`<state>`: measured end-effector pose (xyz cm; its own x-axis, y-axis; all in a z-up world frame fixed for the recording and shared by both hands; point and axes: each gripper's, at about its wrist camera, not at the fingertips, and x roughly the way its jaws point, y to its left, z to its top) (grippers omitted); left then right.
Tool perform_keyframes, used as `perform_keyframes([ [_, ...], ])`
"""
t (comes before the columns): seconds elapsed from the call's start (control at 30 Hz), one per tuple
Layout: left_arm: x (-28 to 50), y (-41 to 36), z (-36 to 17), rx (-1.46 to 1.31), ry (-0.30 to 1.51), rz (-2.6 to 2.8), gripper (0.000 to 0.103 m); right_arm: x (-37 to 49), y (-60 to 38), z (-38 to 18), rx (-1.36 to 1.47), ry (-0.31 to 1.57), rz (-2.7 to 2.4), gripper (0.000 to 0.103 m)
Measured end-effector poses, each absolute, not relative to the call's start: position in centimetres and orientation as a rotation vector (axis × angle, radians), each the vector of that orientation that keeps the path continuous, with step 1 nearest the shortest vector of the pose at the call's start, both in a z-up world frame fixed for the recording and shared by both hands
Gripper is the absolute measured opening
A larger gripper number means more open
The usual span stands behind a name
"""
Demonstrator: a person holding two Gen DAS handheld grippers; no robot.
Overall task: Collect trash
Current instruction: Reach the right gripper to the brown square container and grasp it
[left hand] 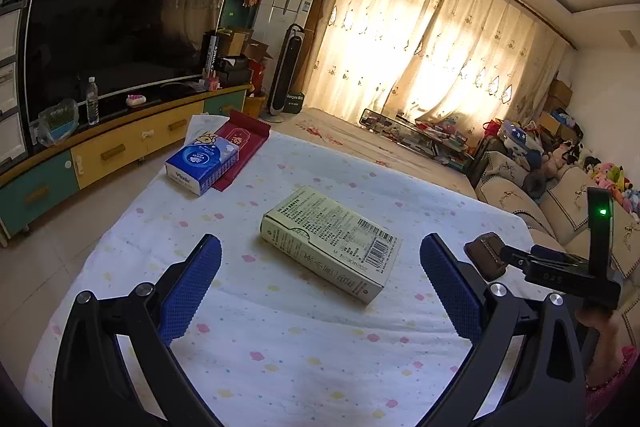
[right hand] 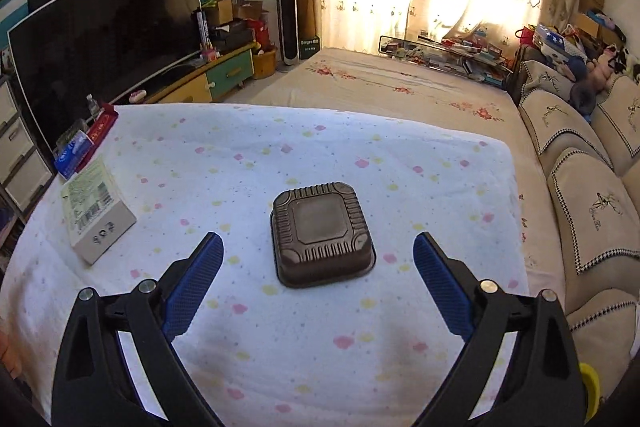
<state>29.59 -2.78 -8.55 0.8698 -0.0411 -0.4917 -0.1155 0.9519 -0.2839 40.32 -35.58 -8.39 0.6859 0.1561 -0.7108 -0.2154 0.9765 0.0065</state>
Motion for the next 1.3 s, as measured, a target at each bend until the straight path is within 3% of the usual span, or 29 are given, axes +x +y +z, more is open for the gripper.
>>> perform_keyframes([
  [0.4, 30.2, -3.2, -9.4, -0.3, 0.55, 0.041, 0.098, 45.7, -34.2, -12.0, -0.124, 0.89, 0.204, 0.085],
  [0.57, 30.3, -3.6, -9.4, -0.273, 0.541, 0.045, 0.098, 46.2, -34.0, -12.7, -0.122, 0.913, 0.211, 0.068],
  [0.73, 30.5, -3.6, -9.6, -0.267, 0.552, 0.045, 0.098, 45.6, -34.0, -12.5, -0.131, 0.912, 0.197, 0.066],
  [1.3, 30.0, -4.0, -9.6, -0.224, 0.528, 0.056, 0.098, 30.7, -41.7, -8.7, 0.076, 0.818, 0.15, 0.065],
])
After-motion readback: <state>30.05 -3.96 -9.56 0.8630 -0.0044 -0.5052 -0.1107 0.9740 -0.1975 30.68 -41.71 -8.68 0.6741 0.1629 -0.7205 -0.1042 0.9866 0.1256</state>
